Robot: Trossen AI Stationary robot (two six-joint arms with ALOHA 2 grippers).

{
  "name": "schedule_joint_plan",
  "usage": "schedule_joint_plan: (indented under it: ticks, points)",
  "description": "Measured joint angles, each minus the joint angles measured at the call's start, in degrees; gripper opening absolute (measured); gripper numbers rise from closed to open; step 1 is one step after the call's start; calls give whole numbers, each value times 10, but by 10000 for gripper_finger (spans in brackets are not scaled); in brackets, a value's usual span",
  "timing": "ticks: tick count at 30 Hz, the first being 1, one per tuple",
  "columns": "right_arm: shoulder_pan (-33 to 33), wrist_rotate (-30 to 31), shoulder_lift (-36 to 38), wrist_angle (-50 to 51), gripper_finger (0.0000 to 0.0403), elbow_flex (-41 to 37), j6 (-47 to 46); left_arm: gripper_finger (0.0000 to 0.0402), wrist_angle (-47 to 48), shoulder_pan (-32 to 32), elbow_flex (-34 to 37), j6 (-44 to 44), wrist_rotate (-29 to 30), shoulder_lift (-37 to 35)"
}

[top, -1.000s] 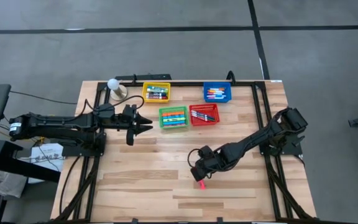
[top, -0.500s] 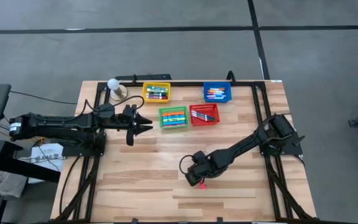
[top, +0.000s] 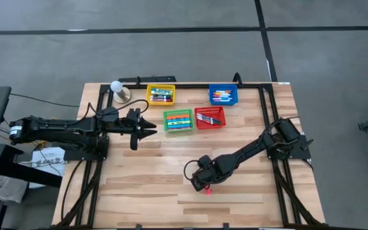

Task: Pick & Place Markers
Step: Put the large pink highlighter pen into the green bin

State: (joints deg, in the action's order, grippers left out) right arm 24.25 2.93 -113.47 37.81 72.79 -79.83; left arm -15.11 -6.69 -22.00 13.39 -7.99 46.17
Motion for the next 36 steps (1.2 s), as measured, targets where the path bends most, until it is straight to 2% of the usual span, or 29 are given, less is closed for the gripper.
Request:
schedule_joint_plan:
  ticks: [6, 20, 24, 32, 36]
  points:
    - [5, 3, 0, -14, 221, -2, 21, 121, 0, 0, 0, 0, 0, 0]
    - [-4, 0, 0, -4, 214, -1, 0, 121, 0, 0, 0, 0, 0, 0]
    - [-7, -1, 0, 3, 176, -1, -17, 121, 0, 0, 0, 0, 0, 0]
    - [-7, -1, -1, 14, 55, -2, -19, 121, -4, 0, 0, 4, 0, 0]
    - [-8, 0, 2, 11, 44, -3, -32, 121, -4, 0, 0, 5, 0, 0]
